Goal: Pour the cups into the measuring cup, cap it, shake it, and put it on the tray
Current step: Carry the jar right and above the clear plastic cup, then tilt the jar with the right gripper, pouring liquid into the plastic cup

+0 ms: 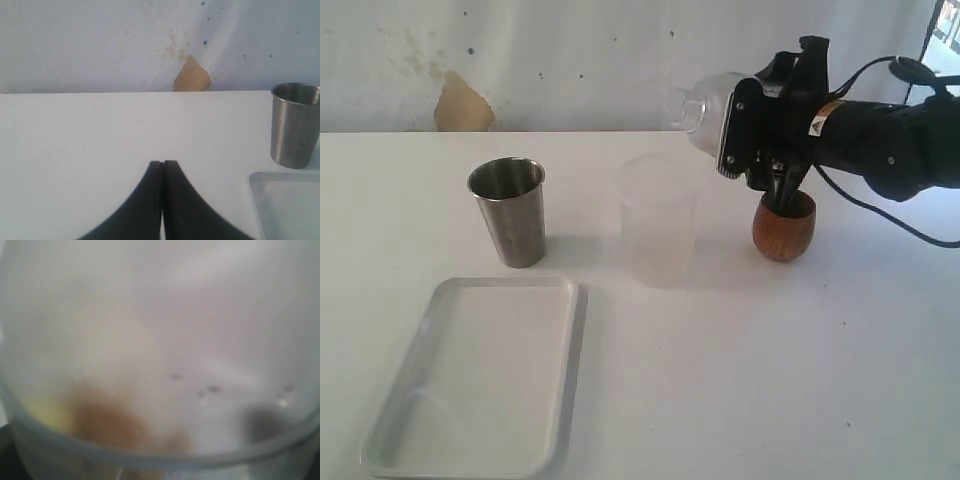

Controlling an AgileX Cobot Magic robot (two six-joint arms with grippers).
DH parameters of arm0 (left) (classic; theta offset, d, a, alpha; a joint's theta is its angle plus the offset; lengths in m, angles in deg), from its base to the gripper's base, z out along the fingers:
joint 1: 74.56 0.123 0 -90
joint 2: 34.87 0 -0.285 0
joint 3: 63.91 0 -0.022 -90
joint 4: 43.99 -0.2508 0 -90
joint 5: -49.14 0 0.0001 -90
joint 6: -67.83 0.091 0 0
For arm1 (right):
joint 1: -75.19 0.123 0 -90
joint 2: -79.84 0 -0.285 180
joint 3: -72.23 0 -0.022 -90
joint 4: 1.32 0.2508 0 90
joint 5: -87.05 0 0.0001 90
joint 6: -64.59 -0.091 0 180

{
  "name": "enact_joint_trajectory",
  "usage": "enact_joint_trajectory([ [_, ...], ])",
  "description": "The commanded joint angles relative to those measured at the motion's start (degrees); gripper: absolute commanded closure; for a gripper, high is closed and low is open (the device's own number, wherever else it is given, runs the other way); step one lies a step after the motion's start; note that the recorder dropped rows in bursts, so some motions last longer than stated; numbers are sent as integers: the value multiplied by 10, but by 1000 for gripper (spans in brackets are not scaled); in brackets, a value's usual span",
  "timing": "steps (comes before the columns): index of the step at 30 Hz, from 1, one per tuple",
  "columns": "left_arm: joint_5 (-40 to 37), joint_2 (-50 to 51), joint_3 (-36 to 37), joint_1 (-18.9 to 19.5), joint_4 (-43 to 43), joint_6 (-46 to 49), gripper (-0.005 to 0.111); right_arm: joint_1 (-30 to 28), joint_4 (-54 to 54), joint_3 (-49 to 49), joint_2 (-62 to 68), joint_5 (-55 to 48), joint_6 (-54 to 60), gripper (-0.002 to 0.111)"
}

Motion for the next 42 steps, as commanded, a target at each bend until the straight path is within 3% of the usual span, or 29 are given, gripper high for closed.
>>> enact_joint_trajectory([
  [1, 6, -2, 3, -1, -2, -1, 106, 1, 0, 18, 4, 34, 28, 108],
  [25, 6, -2, 3, -1, -2, -1, 106, 1, 2, 32, 19, 59, 222, 108],
  [42, 6, -2, 3, -1, -2, -1, 106, 1, 8, 32, 19, 103, 281, 108],
])
